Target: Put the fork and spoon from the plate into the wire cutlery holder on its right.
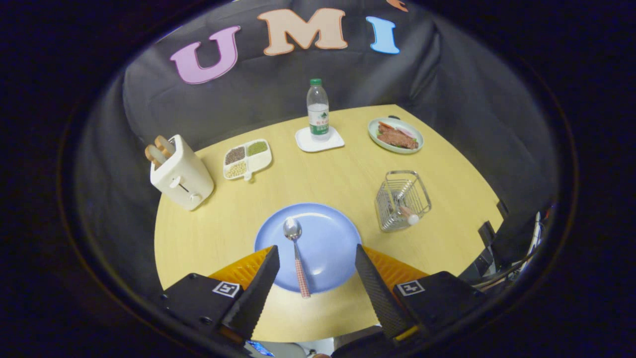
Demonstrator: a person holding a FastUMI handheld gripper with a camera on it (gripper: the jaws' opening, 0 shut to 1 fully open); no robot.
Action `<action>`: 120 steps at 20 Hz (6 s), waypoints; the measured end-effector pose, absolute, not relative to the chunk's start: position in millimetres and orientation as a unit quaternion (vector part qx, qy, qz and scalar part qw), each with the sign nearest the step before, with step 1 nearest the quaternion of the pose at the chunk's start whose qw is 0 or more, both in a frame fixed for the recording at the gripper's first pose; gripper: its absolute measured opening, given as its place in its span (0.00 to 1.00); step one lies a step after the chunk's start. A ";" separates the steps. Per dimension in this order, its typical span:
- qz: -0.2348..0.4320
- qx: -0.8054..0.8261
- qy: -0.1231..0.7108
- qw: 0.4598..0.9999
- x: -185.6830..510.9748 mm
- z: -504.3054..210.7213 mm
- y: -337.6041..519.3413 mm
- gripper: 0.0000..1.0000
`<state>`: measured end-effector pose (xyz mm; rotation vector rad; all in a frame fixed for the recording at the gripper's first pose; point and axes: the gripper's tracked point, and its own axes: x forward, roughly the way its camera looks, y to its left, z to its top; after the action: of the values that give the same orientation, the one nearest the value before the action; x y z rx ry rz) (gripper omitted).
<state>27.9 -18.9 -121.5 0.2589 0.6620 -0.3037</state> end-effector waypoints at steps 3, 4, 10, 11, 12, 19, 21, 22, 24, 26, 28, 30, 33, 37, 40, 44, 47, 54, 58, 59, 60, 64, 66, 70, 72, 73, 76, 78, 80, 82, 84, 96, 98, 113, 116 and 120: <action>-0.152 0.092 0.301 0.937 32.5 -145.7 -14.0 0.98; -0.149 0.088 0.294 0.940 35.8 -156.4 -9.6 0.98; -0.150 0.070 0.269 0.949 33.7 -206.8 -1.4 0.98; -0.145 0.067 0.268 0.950 33.9 -211.2 0.2 0.98; -0.143 0.064 0.267 0.951 33.3 -216.4 0.9 0.98; -0.121 0.038 0.264 0.956 45.1 -233.5 15.8 0.59; -0.113 0.041 0.271 0.955 50.3 -240.6 24.1 0.46; -0.114 0.044 0.275 0.954 53.1 -246.3 24.7 0.40; -0.118 0.061 0.272 0.953 53.8 -245.4 28.0 0.27; -0.113 0.079 0.267 0.954 58.1 -245.7 32.3 0.20; -0.118 0.082 0.267 0.953 56.2 -241.6 33.9 0.18; -0.125 0.080 0.265 0.953 56.5 -235.2 33.3 0.17; -0.139 0.072 0.257 0.953 54.6 -218.2 29.2 0.17; -0.133 0.059 0.262 0.954 56.0 -203.3 30.0 0.12; -0.143 0.046 0.261 0.954 55.4 -187.6 23.4 0.12; -0.162 0.027 0.255 0.953 53.0 -158.3 9.9 0.12; -0.168 0.026 0.251 0.953 52.2 -134.7 2.5 0.12; -0.196 0.043 0.252 0.947 50.1 -82.0 -31.9 0.12; -0.242 0.084 0.281 0.925 43.1 -63.4 -62.1 0.12; -0.254 0.103 0.291 0.917 41.2 -58.8 -68.7 0.12; -0.262 0.118 0.302 0.909 38.8 -55.0 -74.8 0.12; -0.313 0.151 0.381 0.857 23.2 -57.5 -103.7 0.12; -0.325 0.164 0.416 0.834 18.7 -55.4 -113.2 0.12; -0.333 0.213 0.443 0.804 29.5 -58.3 -136.4 0.12; -0.336 0.232 0.457 0.790 31.4 -66.6 -149.4 0.12; -0.332 0.241 0.464 0.785 34.5 -71.1 -154.0 0.12; -0.322 0.257 0.487 0.770 40.8 -89.0 -167.7 0.12; -0.314 0.259 0.511 0.757 39.3 -103.4 -174.5 0.12; -0.300 0.271 0.527 0.748 44.2 -115.9 -176.1 0.12; -0.286 0.279 0.538 0.742 47.5 -127.1 -179.4 0.12; -0.278 0.274 0.553 0.737 47.2 -134.4 -185.2 0.12; -0.247 0.262 0.548 0.755 53.7 -133.6 -195.8 0.70; -0.246 0.249 0.549 0.759 46.9 -127.4 -197.8 0.84; -0.185 0.113 0.352 0.911 64.8 -57.9 -224.1 0.98; -0.158 0.106 0.251 0.949 82.4 -29.4 -226.8 0.98; -0.128 0.069 0.138 0.980 96.3 15.0 -228.6 0.98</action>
<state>96.3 -228.6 15.0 0.1387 0.2776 -0.2580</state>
